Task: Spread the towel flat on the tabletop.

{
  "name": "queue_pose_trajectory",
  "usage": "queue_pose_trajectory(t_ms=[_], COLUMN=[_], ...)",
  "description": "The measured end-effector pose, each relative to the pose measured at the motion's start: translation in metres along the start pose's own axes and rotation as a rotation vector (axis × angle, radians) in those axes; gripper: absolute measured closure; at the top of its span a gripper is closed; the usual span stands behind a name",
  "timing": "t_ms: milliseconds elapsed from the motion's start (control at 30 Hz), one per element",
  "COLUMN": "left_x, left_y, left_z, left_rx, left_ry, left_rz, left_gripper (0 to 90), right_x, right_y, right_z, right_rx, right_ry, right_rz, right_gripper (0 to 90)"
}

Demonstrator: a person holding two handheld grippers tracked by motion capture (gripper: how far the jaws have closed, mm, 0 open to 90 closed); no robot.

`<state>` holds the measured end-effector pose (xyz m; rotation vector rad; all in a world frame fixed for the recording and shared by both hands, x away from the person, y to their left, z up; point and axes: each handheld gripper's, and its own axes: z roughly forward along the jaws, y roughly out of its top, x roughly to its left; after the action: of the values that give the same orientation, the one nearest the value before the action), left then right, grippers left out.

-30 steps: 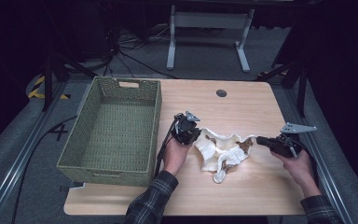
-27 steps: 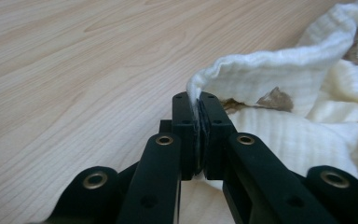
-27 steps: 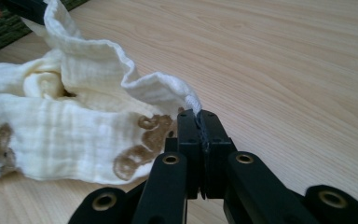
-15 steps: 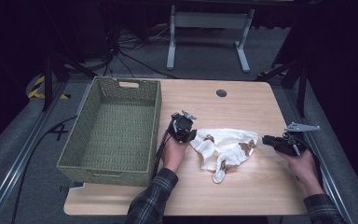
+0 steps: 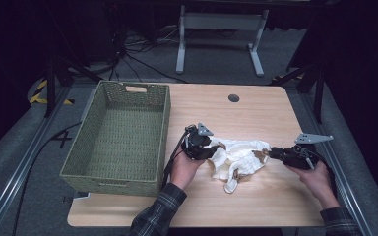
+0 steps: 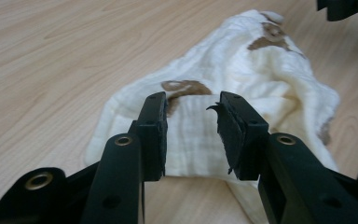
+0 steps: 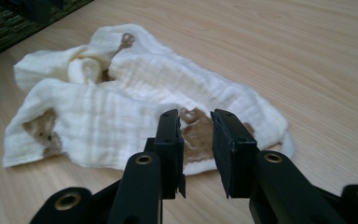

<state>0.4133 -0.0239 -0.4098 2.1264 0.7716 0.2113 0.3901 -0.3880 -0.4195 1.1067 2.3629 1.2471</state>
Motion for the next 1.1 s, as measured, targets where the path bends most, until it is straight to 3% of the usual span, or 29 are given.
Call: queue_pose_trajectory(t_ms=[433,600,933,1100], left_x=[-0.029,-0.041,-0.048,-0.048], left_y=[-0.019,-0.026,-0.036,-0.039], left_z=[-0.013,-0.009,0.011,0.023], left_rx=[0.009,0.046,0.099,0.118], left_ry=[-0.124,-0.165,-0.152,-0.138], left_rz=[0.025,0.063,0.076,0.077], left_gripper=[83.1,87.5,81.1,75.8], right_x=[0.035,0.054,0.097,0.108], right_y=[-0.001,-0.003,-0.01,-0.011], right_z=[0.005,0.009,0.032,0.044], right_rx=[0.018,0.03,0.104,0.131], right_ry=[0.103,0.151,0.258,0.279], right_rz=[-0.039,-0.066,-0.143,-0.175], right_gripper=[74.3,74.0,70.6,68.1])
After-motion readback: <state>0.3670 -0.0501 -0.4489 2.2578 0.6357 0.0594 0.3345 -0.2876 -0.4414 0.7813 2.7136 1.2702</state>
